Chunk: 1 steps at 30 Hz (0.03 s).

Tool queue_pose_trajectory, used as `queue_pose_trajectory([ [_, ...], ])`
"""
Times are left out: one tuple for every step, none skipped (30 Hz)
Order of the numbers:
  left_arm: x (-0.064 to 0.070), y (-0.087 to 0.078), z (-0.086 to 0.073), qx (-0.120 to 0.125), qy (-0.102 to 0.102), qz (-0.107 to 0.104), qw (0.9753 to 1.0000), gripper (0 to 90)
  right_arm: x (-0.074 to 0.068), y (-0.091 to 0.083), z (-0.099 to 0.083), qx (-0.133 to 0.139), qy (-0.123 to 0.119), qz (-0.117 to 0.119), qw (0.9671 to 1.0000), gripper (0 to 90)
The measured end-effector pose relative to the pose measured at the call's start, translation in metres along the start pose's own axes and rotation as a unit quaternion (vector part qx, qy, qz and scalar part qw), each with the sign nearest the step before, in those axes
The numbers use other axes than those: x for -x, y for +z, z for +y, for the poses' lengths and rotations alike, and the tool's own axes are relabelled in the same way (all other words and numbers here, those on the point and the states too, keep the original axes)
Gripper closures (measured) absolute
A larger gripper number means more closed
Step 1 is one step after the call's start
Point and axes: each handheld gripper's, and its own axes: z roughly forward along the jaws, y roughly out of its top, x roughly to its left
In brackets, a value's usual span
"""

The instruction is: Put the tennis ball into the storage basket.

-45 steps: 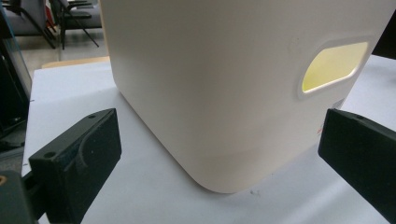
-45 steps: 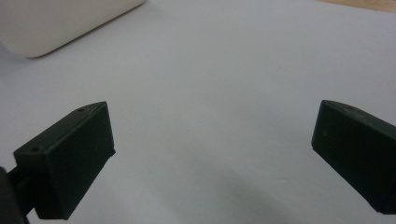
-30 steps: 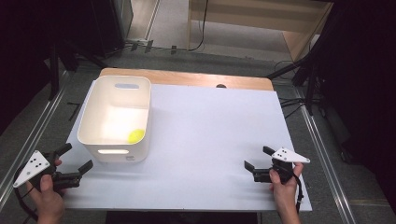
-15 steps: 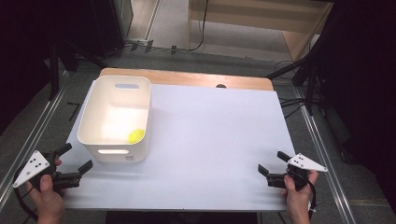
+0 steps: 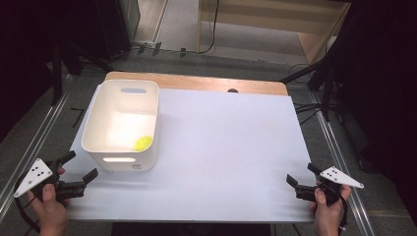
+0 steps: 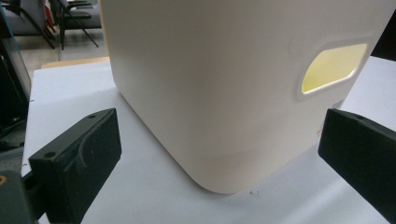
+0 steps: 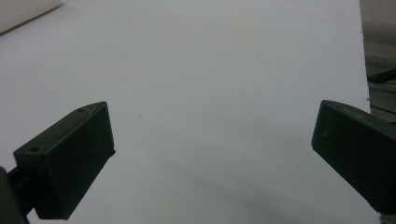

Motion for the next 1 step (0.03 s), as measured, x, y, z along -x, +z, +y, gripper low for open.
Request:
queue_pose_trajectory([
  [0.0, 0.0002, 0.0, 0.0, 0.001, 0.0, 1.0, 0.0, 0.0008, -0.0002, -0.0003, -0.001, 0.002, -0.001, 1.0, 0.0],
])
